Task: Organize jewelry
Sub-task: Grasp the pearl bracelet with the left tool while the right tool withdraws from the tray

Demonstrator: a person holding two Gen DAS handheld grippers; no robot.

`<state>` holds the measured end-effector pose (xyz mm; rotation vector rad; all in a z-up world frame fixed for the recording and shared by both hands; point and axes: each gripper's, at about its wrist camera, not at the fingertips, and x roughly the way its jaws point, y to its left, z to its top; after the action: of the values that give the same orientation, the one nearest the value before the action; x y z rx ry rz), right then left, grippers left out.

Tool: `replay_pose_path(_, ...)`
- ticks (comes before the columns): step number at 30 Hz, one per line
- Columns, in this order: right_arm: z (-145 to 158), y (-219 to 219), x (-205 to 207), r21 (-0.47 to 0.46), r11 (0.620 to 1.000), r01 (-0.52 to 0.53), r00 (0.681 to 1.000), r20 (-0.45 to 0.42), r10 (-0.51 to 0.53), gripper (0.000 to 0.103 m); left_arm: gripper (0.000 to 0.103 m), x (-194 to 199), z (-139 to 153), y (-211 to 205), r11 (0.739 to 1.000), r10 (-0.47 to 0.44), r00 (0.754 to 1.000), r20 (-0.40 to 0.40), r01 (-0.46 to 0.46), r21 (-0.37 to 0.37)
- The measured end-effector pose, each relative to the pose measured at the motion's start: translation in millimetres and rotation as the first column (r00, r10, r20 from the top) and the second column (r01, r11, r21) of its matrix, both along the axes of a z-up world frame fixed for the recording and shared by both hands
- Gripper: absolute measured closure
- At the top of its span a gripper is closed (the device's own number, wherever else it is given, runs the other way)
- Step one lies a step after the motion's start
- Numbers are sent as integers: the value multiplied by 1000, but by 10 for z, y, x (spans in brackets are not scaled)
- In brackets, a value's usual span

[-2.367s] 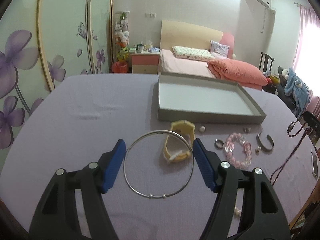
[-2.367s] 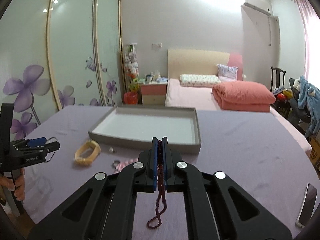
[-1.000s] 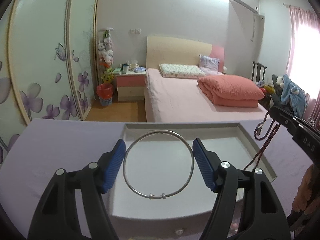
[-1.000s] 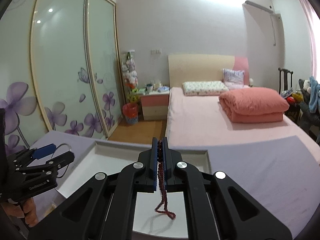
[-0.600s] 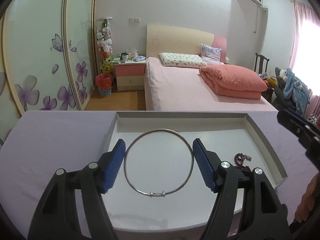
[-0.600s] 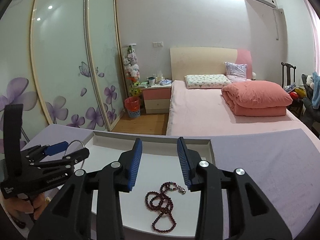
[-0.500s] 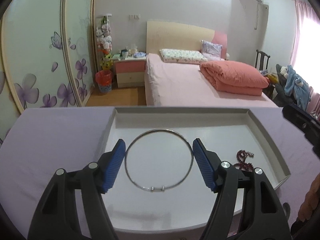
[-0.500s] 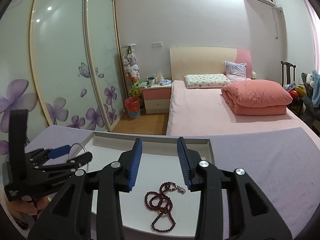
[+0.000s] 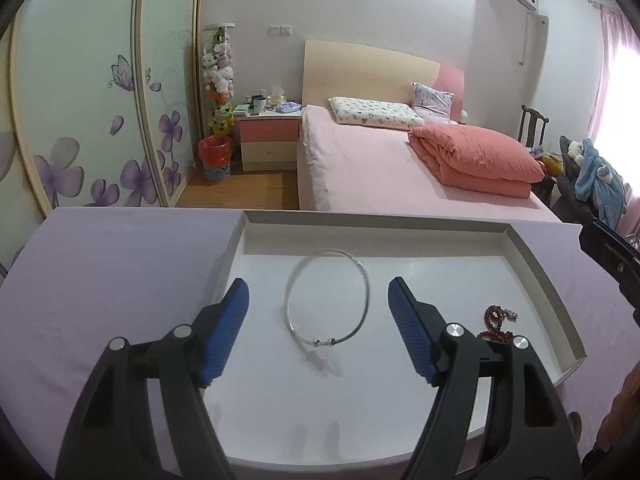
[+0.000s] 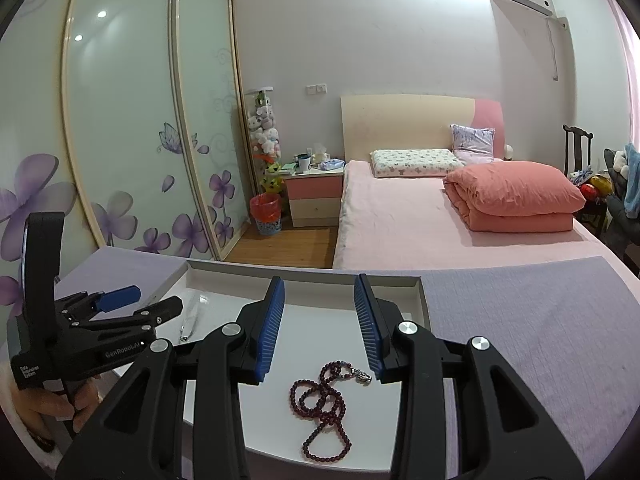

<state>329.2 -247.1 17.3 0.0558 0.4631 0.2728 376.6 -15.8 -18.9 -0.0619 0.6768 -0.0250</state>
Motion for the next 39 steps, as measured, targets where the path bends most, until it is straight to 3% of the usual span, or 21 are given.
replay_pose_path(12, 29, -27, -76, 2, 1000, 0, 1000, 12, 0, 65, 32, -152, 106, 66, 1000, 12, 1000, 21, -12, 11)
replay_pose_path(20, 71, -55, -329, 5, 1000, -3, 1000, 16, 3, 65, 32, -455, 246, 157, 1000, 24, 999, 49, -25, 12)
replay_pose_path(30, -39, -37, -1181, -26, 999, -43, 999, -24, 42, 65, 32, -1386, 288, 232, 1000, 6, 997, 71, -5, -13)
replay_pose_path(39, -308, -58, -1915, -53, 998, -37, 996, -79, 33, 64, 29, -2167, 95, 13, 998, -41, 999, 25, 42, -47)
